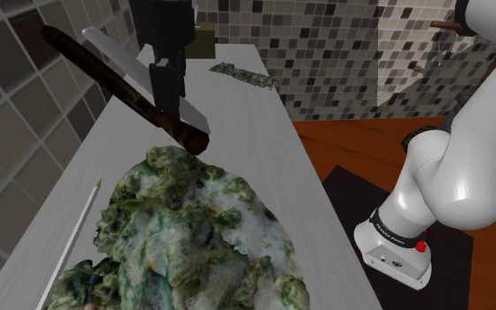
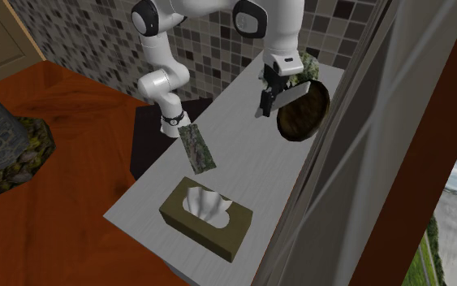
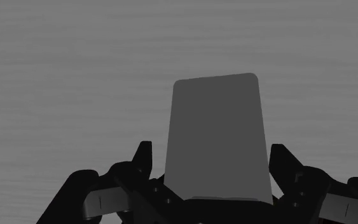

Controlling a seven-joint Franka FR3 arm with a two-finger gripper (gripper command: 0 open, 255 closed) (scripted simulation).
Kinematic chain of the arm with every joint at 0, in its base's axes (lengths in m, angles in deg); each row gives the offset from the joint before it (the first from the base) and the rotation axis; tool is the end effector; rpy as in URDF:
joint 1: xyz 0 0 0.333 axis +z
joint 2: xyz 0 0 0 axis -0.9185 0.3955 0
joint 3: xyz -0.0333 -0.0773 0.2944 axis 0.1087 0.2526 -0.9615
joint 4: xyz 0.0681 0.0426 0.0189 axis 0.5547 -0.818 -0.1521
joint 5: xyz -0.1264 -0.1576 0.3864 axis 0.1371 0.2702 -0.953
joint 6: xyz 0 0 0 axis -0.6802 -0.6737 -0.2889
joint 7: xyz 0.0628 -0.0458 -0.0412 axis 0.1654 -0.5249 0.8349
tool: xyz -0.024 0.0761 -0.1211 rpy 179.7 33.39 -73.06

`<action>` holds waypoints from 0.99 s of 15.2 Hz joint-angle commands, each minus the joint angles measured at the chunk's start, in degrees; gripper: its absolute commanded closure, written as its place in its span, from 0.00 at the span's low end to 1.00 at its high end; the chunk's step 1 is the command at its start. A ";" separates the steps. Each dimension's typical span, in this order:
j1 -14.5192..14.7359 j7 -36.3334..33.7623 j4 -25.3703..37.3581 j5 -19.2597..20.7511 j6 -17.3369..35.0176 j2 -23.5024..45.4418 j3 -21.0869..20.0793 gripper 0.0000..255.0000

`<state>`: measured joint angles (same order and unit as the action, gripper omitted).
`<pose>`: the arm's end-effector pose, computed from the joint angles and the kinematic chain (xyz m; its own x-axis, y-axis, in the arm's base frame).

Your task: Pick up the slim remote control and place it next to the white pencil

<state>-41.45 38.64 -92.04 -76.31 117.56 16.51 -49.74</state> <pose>0.4600 0.4009 0.5766 0.6682 0.7421 0.0527 0.7421 -0.6699 0.0230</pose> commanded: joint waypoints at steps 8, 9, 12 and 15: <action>1.01 -0.65 8.94 0.57 -8.83 3.79 -0.82 0.00; 1.01 -0.65 8.94 0.57 -8.83 3.79 -0.81 0.00; 1.01 -0.65 8.94 0.57 -8.83 3.78 -0.81 0.00; 1.01 -0.65 8.94 0.57 -8.83 3.79 -0.81 0.00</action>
<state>-40.44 37.99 -83.12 -75.74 108.75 20.29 -50.55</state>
